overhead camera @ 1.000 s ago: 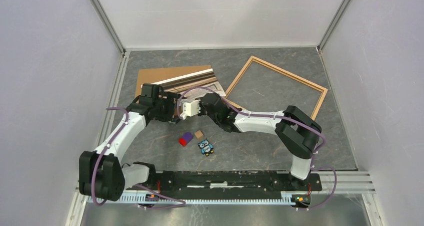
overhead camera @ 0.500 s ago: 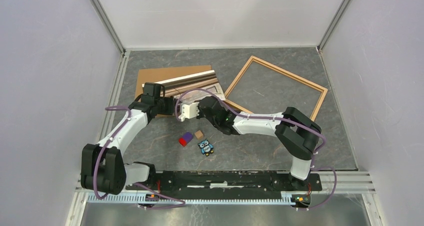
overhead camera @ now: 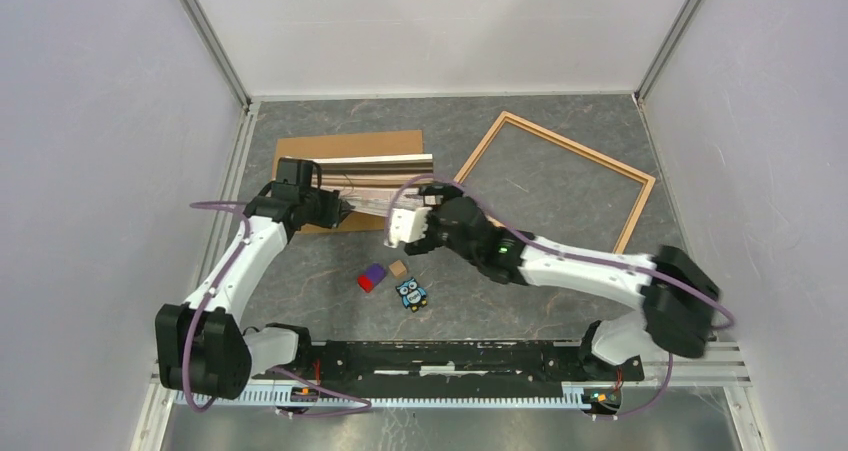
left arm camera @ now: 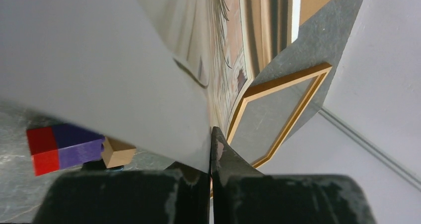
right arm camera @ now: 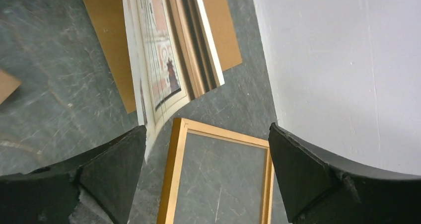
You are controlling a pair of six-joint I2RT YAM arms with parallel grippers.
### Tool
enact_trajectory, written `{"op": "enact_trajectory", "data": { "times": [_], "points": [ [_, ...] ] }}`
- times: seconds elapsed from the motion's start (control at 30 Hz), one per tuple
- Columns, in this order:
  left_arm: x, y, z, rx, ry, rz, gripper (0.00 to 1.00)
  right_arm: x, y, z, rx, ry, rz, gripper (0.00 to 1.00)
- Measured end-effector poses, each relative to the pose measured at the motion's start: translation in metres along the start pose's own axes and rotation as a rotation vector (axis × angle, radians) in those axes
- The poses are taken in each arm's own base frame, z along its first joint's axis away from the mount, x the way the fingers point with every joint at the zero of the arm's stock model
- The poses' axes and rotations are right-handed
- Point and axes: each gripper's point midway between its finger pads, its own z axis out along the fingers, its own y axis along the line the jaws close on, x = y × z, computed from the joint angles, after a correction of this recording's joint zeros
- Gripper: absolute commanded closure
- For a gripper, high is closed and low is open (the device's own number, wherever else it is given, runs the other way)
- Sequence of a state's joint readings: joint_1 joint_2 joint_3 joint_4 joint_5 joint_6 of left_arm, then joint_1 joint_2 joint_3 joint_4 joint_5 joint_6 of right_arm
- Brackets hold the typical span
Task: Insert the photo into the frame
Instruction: Pick up the photo at the center of the board.
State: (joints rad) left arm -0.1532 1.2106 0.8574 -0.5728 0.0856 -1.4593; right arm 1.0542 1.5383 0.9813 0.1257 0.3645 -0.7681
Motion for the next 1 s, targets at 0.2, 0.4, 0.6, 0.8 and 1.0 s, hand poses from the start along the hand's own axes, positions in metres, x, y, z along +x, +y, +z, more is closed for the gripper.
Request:
{"op": "enact_trajectory", "data": {
  "times": [0.2, 0.4, 0.6, 0.8, 1.0],
  "points": [
    [-0.004, -0.003, -0.028, 0.027, -0.007, 0.088, 0.98, 0.013, -0.011, -0.070, 0.029, -0.240, 0.078, 0.02],
    [0.007, -0.013, -0.055, 0.080, 0.058, 0.127, 0.98, 0.045, 0.041, -0.080, -0.067, -0.345, 0.088, 0.03],
    [0.021, -0.009, -0.074, 0.090, 0.128, 0.155, 0.98, 0.047, 0.044, -0.086, -0.054, -0.502, 0.201, 0.05],
    [0.028, -0.013, -0.100, 0.146, 0.146, 0.173, 0.98, 0.037, 0.034, -0.084, -0.059, -0.588, 0.276, 0.11],
    [0.034, -0.023, -0.114, 0.183, 0.173, 0.181, 0.98, 0.022, 0.042, -0.078, -0.135, -0.649, 0.304, 0.21]
  ]
}}
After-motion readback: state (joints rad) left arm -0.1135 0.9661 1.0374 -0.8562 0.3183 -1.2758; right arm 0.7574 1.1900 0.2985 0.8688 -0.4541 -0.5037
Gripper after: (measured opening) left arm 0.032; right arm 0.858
